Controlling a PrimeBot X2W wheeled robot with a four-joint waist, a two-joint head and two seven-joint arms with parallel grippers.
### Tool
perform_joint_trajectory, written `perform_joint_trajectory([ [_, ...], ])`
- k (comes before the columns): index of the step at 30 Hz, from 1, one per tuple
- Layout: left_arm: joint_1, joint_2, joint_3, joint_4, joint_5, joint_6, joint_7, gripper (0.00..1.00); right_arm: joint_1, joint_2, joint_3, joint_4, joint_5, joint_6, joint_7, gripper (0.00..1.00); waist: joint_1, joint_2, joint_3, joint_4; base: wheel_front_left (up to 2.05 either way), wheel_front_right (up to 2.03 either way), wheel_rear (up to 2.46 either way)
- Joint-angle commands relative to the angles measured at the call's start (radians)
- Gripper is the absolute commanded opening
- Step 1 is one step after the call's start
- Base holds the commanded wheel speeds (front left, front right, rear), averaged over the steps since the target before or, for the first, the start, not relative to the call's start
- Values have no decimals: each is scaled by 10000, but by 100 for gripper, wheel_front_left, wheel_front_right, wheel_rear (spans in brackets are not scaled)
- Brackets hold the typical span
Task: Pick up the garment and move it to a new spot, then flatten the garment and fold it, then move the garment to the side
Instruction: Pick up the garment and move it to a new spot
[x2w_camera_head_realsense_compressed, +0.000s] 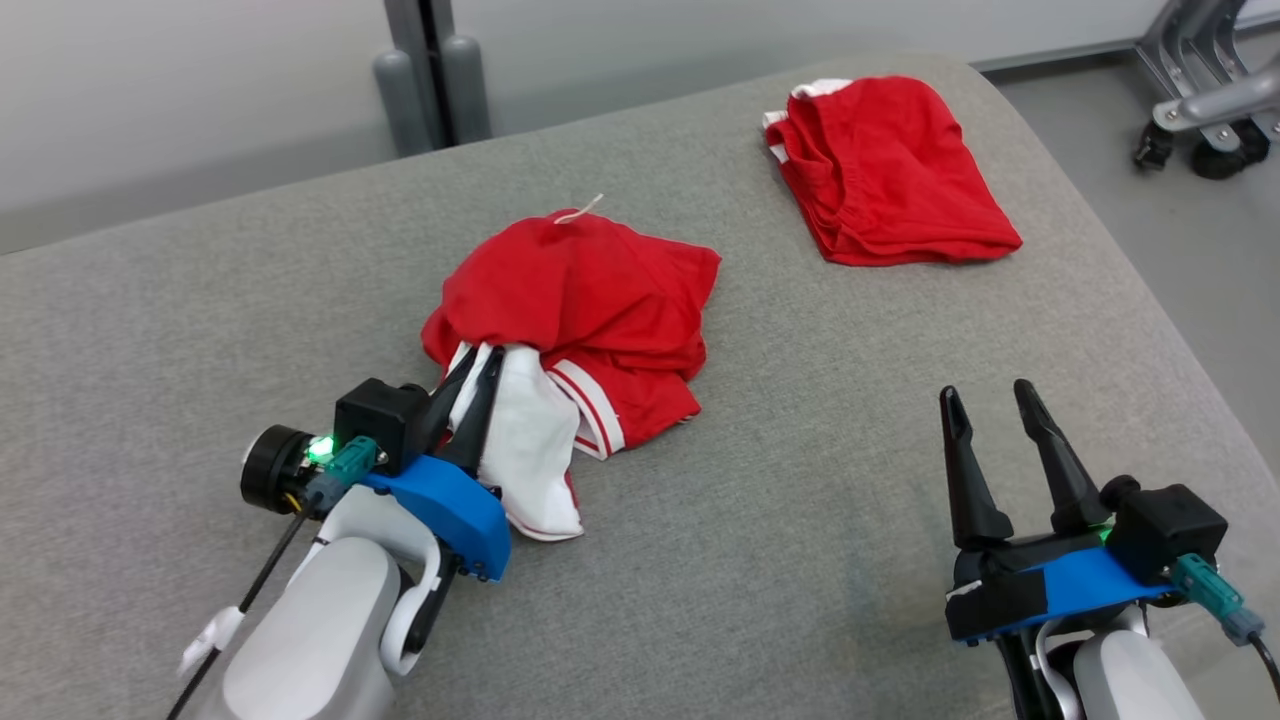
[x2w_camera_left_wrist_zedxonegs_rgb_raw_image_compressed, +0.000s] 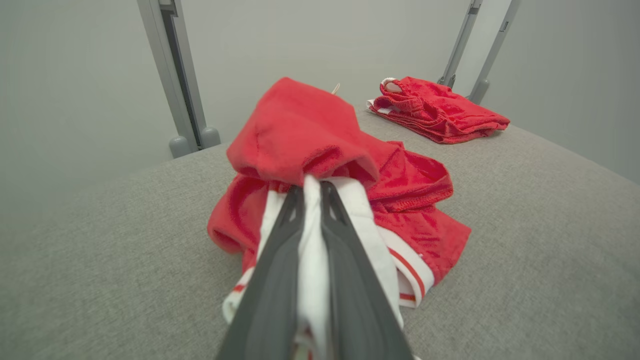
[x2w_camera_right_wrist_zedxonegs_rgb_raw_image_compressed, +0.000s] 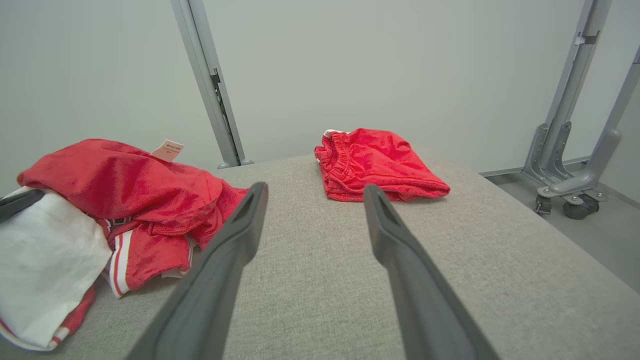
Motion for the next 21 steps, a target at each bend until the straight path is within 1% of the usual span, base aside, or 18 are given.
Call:
perform_joint_trajectory([
  [1, -11, -69, 29, 0, 39, 100, -257, 100, 57, -14, 47, 59, -50, 3, -31, 100, 0, 1, -85, 86, 0, 0, 0],
  [3, 4, -142, 85, -28, 23, 169, -458, 100, 80, -14, 70, 84, -65, 3, -29, 100, 0, 1, -147, 139, 0, 0, 0],
  [4, -39, -94, 50, -114, 274, 335, -852, 100, 159, -14, 70, 137, -102, 3, -29, 100, 0, 1, -314, 282, 0, 0, 0],
  [6, 27, -142, 136, -227, 329, 534, -1133, 100, 243, -13, 62, 184, -146, 5, -31, 100, 0, 1, -478, 459, 0, 0, 0],
  [8, 125, -152, 191, -293, 344, 595, -1227, 100, 280, -13, 61, 210, -157, 5, -29, 100, 0, 1, -549, 550, 0, 0, 0],
  [12, 397, -12, 571, -704, 473, 910, -1422, 100, 450, -16, -49, 236, -223, 3, -29, 100, 0, 1, -797, 1025, 0, 0, 0],
  [16, 868, 174, 1167, -1288, 543, 1217, -1461, 100, 511, -14, -137, 215, -287, 5, -31, 100, 0, 1, -922, 1548, 0, 0, 0],
  [21, 1945, 308, 2186, -2079, 561, 1544, -1470, 100, 600, -14, -167, 263, -320, 5, -30, 100, 0, 1, -1094, 2127, 0, 0, 0],
])
